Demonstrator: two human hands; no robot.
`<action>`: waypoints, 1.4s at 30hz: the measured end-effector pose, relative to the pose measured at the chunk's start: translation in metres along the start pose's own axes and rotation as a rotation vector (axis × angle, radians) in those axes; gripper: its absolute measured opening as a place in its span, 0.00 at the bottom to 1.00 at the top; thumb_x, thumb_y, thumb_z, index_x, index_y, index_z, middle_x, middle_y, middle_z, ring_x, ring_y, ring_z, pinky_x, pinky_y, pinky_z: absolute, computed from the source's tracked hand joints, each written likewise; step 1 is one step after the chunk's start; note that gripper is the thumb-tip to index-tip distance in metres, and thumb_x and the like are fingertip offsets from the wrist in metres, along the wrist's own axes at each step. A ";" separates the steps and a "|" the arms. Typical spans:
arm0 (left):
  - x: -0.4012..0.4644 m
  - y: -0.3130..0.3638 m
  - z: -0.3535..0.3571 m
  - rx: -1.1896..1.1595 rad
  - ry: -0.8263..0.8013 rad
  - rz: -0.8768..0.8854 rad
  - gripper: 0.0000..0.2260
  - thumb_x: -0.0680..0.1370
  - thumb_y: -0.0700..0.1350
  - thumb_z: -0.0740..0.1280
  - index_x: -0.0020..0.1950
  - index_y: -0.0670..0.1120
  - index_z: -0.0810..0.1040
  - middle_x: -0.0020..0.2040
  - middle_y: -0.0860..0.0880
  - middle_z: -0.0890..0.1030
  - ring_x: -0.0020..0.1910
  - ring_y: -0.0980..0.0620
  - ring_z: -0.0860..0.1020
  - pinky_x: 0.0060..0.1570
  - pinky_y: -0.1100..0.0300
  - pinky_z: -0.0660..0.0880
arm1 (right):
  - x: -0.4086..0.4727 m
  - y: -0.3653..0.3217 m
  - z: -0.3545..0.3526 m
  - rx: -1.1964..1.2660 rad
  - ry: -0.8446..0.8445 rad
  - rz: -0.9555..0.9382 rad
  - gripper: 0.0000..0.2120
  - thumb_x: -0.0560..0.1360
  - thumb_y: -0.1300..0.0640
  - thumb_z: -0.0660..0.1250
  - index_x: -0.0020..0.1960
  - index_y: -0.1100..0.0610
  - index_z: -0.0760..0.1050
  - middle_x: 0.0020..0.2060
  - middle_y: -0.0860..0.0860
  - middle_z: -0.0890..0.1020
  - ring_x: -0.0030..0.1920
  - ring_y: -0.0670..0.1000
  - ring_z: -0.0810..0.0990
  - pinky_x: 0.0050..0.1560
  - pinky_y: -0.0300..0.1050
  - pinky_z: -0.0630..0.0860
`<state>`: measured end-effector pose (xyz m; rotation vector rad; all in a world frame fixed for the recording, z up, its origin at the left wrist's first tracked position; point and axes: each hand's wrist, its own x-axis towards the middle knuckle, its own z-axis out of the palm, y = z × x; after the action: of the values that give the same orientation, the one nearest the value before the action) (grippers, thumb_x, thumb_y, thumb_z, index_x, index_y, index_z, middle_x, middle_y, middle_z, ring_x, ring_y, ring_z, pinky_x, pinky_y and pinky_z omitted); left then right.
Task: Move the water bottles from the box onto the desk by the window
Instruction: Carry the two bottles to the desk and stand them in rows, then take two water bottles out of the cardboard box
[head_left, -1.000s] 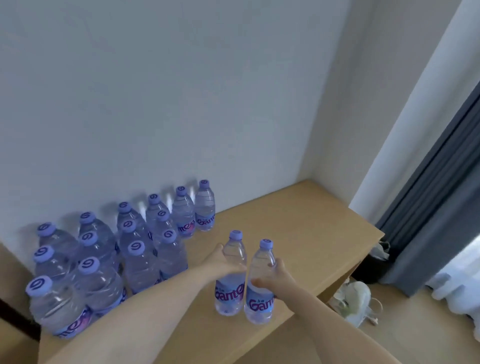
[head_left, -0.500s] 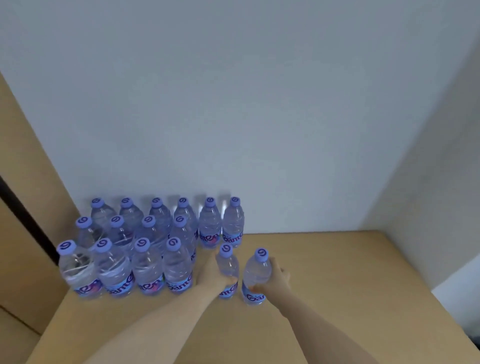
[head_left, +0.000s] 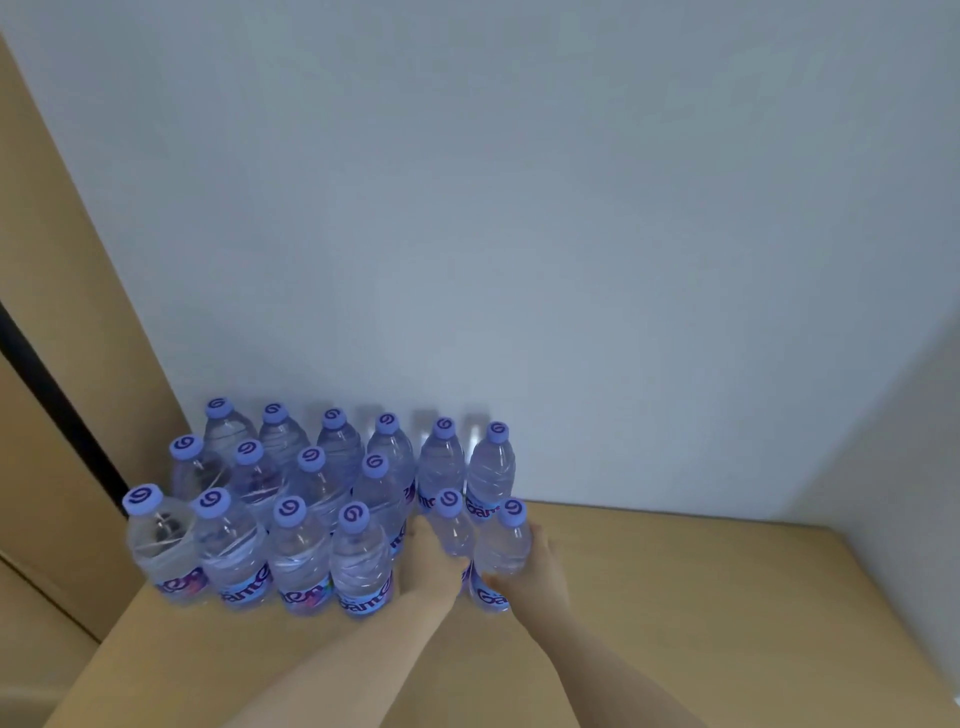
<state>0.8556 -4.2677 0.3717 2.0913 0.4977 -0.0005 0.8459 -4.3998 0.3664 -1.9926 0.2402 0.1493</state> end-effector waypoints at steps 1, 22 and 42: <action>0.003 0.001 -0.001 0.000 -0.004 -0.025 0.23 0.70 0.41 0.73 0.61 0.38 0.68 0.58 0.42 0.76 0.57 0.42 0.76 0.53 0.55 0.72 | 0.004 -0.002 0.002 -0.011 0.005 -0.004 0.21 0.67 0.55 0.74 0.56 0.48 0.69 0.50 0.44 0.75 0.54 0.50 0.76 0.49 0.42 0.75; 0.048 -0.024 0.032 -0.243 -0.029 -0.412 0.18 0.74 0.49 0.70 0.55 0.36 0.78 0.51 0.39 0.80 0.49 0.42 0.77 0.48 0.56 0.71 | 0.042 -0.007 0.027 -0.035 0.049 0.085 0.18 0.71 0.59 0.72 0.54 0.53 0.66 0.50 0.49 0.69 0.45 0.43 0.72 0.37 0.34 0.68; -0.049 -0.072 -0.015 0.181 -0.258 -0.094 0.10 0.75 0.36 0.56 0.36 0.47 0.64 0.35 0.50 0.67 0.35 0.51 0.66 0.35 0.59 0.62 | -0.029 0.016 0.046 -0.430 -0.309 0.045 0.20 0.80 0.54 0.59 0.70 0.59 0.67 0.67 0.55 0.72 0.64 0.53 0.75 0.58 0.41 0.70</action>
<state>0.7827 -4.2387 0.3305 2.2004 0.4513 -0.3784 0.8143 -4.3616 0.3387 -2.3521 0.0541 0.5734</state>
